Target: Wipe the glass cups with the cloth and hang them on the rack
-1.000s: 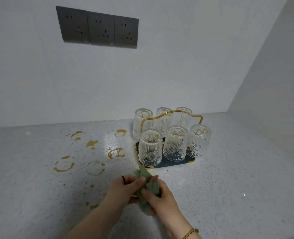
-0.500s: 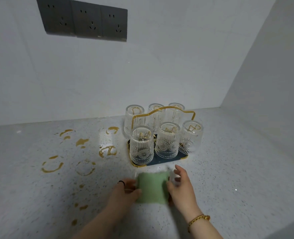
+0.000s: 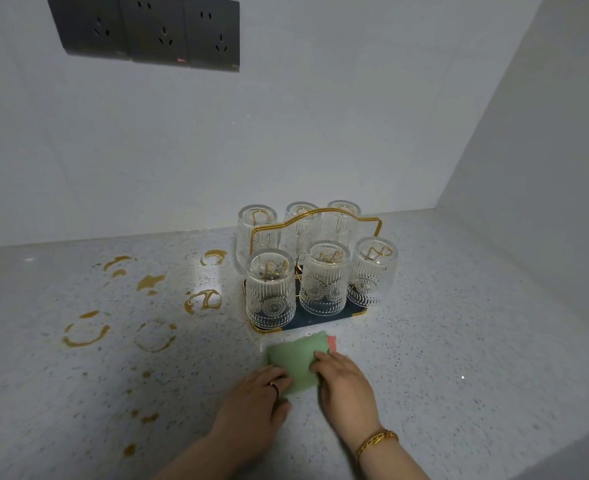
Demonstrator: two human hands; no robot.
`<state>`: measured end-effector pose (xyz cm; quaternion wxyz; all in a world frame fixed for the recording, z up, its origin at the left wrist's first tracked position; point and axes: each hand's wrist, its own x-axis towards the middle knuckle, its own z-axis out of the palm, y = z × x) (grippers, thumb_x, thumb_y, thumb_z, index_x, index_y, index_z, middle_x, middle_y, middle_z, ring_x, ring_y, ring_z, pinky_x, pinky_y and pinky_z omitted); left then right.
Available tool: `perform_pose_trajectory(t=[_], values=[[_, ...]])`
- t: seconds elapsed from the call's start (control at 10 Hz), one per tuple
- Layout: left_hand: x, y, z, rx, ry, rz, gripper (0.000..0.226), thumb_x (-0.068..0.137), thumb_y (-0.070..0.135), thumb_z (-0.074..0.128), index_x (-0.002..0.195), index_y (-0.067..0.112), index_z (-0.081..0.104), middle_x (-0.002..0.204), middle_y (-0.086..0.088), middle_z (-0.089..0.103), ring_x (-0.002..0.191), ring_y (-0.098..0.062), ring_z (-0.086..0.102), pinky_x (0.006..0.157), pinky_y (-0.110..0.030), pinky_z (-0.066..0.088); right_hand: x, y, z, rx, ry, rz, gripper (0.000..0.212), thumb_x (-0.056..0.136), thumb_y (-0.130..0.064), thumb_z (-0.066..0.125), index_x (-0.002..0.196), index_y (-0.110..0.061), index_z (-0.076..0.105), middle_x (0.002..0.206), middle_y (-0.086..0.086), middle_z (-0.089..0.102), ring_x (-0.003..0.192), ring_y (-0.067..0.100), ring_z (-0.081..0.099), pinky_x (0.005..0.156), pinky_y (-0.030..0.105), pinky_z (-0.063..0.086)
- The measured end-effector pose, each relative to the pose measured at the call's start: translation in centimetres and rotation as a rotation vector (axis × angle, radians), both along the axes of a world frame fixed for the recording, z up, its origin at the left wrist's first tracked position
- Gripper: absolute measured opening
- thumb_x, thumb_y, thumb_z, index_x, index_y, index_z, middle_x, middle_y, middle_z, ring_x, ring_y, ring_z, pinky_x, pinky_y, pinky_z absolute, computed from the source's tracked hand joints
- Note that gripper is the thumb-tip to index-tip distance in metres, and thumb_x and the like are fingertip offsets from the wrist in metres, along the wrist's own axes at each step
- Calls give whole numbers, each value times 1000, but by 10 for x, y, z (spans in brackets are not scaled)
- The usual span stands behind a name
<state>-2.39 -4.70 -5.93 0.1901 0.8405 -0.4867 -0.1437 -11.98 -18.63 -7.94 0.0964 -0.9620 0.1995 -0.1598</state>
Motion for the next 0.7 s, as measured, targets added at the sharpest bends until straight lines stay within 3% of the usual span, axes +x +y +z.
perform_pose_trajectory(t=[0.1,0.2,0.3,0.4,0.5,0.6,0.7], values=[[1,-3,0,80,3,-12,83,71,62,6,143,28,30,154,16,17,141,-2,14,113,-17,9,-2,-1,-9,34,-44,-21,54,27,-2,87,71,-28,71,88,-11,73,80,11,70,66,18,53],[4,5,1,-2,120,27,42,95,32,41,137,26,41,149,14,30,139,-5,24,108,-12,13,-6,2,-17,41,-88,-28,54,33,2,86,78,-25,72,93,-7,73,87,15,70,67,24,55],[10,28,4,-106,244,164,28,94,18,48,120,26,56,123,17,45,126,-6,43,105,-12,27,-9,5,-19,5,-208,-55,40,47,1,78,80,-21,72,92,-4,73,95,16,64,79,23,50],[23,62,11,-147,239,306,23,96,18,44,104,38,52,113,15,44,122,-7,44,101,-13,28,-5,17,-12,43,-395,-63,21,65,-8,58,79,-15,72,79,-1,72,89,8,50,83,19,39],[36,94,21,-237,177,538,21,93,15,49,97,33,60,110,5,55,116,-16,50,96,-20,33,14,35,0,55,-482,-8,27,69,-17,44,72,-12,70,66,0,69,78,10,49,69,16,41],[49,133,25,-315,72,742,18,86,3,58,98,8,69,108,-12,64,110,-30,56,94,-35,39,43,60,-1,66,-463,102,26,68,-19,43,69,-13,69,62,-2,67,76,10,48,64,14,41],[56,168,24,-293,4,895,15,84,3,61,94,5,71,105,-15,67,107,-34,57,90,-38,42,61,83,6,101,-332,198,19,71,-15,50,78,-17,67,73,-3,69,78,4,55,68,9,41]])
